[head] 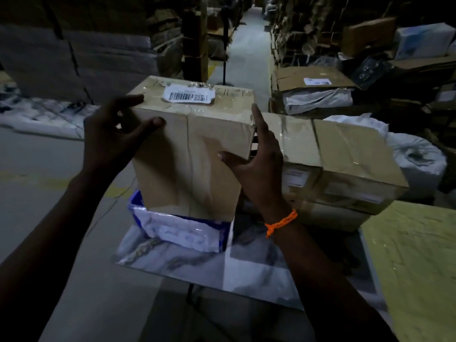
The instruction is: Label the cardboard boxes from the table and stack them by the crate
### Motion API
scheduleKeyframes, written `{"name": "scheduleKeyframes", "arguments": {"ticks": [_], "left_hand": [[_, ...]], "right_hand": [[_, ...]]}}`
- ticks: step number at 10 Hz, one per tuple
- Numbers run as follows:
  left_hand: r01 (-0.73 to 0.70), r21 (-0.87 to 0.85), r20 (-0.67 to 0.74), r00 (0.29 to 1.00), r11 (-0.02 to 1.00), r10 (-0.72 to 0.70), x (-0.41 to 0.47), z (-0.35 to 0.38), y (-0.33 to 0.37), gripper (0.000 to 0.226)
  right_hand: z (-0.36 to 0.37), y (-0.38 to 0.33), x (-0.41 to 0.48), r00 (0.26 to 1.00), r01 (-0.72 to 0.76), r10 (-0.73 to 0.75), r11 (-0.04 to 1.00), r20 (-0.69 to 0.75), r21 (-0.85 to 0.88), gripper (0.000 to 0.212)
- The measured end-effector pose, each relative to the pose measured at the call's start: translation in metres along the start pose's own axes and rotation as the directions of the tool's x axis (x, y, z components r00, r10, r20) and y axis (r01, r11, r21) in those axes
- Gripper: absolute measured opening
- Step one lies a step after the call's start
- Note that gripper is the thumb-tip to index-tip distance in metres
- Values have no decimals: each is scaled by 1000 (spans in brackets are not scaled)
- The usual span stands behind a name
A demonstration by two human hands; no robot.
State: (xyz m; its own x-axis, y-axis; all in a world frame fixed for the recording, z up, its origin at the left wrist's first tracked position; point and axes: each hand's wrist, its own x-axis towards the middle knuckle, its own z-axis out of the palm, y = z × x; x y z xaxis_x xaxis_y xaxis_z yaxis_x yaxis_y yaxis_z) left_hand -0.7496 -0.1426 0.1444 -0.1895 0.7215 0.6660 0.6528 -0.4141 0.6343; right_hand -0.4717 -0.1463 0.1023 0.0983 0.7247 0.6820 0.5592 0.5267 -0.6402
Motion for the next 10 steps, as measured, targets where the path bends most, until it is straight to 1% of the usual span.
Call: {"name": "scheduleKeyframes", "arguments": {"ticks": [1,2,3,4,5,6,7,8,9,10], "left_hand": [[50,-36,58,997,998,-48,13,9,-42,52],[62,-37,153,987,997,-56,14,28,-80,52],[71,-2,270,960,997,-68,7,49,-116,67],[82,6,378,922,997,-78,-6,68,-155,87],[74,-44,402,914,996,-50,-14,81,-182,91],[64,-81,400,916,995,-27,-19,88,-193,93],[17,-68,404,914,998,12,-33,89,-205,91],[-10,-11,404,915,1000,14,-44,90,-207,87],[-15,9,405,914,1000,10,-41,92,-203,87],[-117,98,388,919,988,70,-46,95,-196,67]], "right_hand": [[35,8,6,999,-30,31,999,38,-32,94],[67,30,2,991,-88,96,992,90,-88,87],[92,51,-13,978,-158,171,980,116,-118,83],[108,67,-29,971,-175,197,972,137,-153,80],[120,83,-41,968,-172,204,963,144,-206,78],[126,89,-50,960,-203,239,952,146,-229,78],[130,92,-64,950,-215,259,947,172,-241,76],[132,95,-72,935,-230,286,939,208,-257,72],[128,96,-69,929,-227,278,949,243,-218,67],[111,95,-65,903,-171,239,962,358,-212,62]]}}
